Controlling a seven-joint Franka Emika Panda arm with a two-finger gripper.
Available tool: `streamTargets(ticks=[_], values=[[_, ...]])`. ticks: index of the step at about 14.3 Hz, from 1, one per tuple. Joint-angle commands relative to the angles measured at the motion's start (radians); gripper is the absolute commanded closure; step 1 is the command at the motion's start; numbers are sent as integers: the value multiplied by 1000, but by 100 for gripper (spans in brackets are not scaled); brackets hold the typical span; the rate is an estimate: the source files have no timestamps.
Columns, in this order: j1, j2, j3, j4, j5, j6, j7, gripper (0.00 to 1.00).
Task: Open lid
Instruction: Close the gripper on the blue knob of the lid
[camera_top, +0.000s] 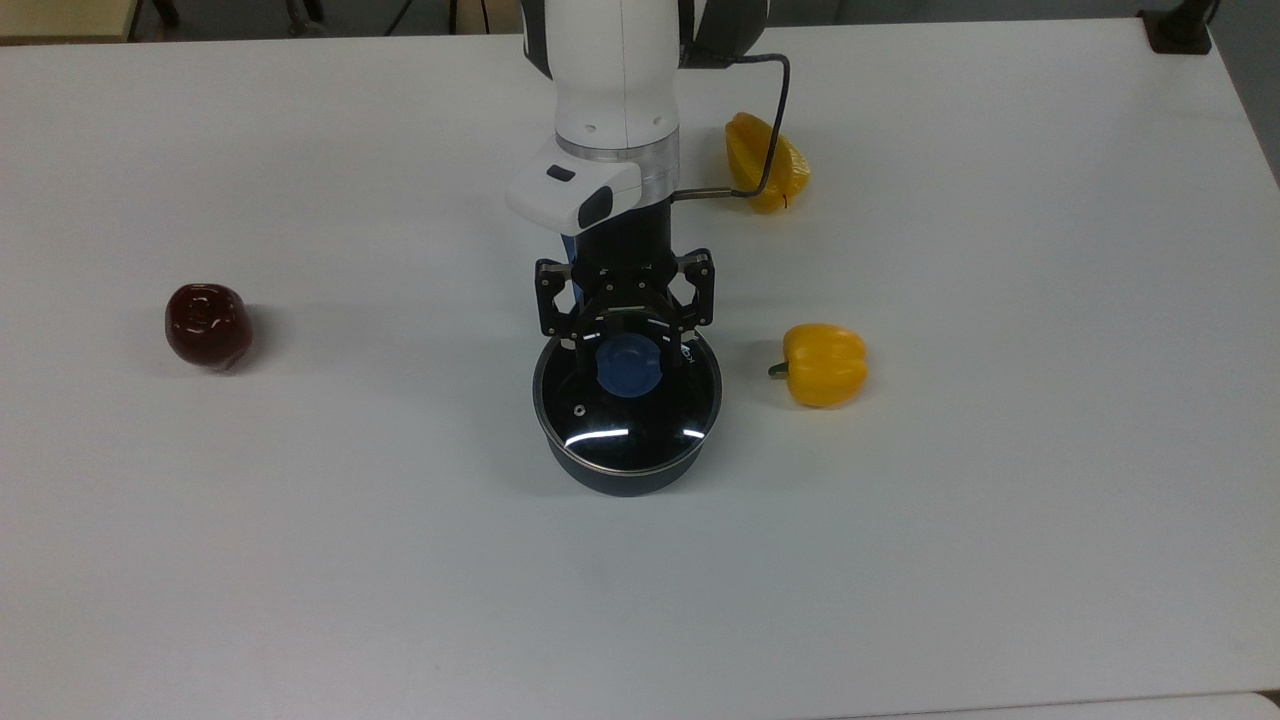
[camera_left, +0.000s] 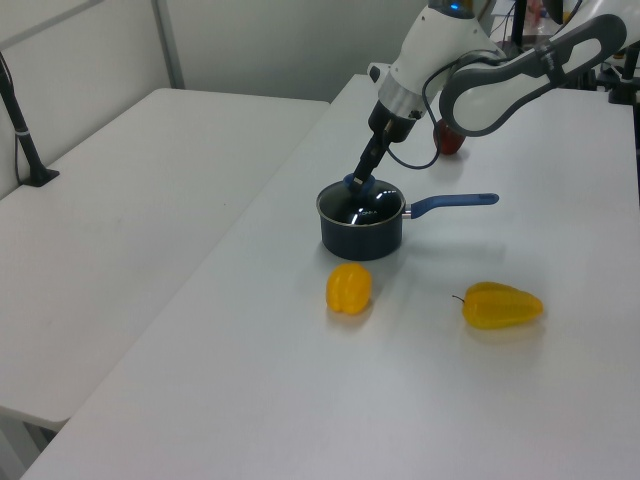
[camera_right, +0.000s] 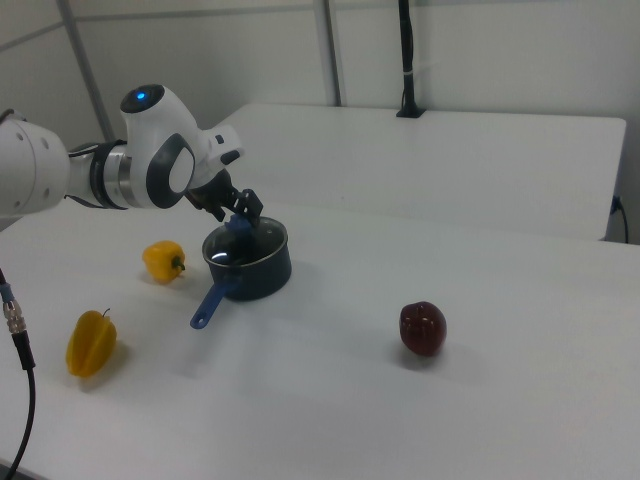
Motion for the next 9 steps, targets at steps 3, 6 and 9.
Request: streamTargets(ticks=[3,6,9], values=[[-2,1,0,-19,-16,16,46,17],[-2,9,0,-13,-16,19,46,29],[0,-2,0,-11,-16,19,46,38]])
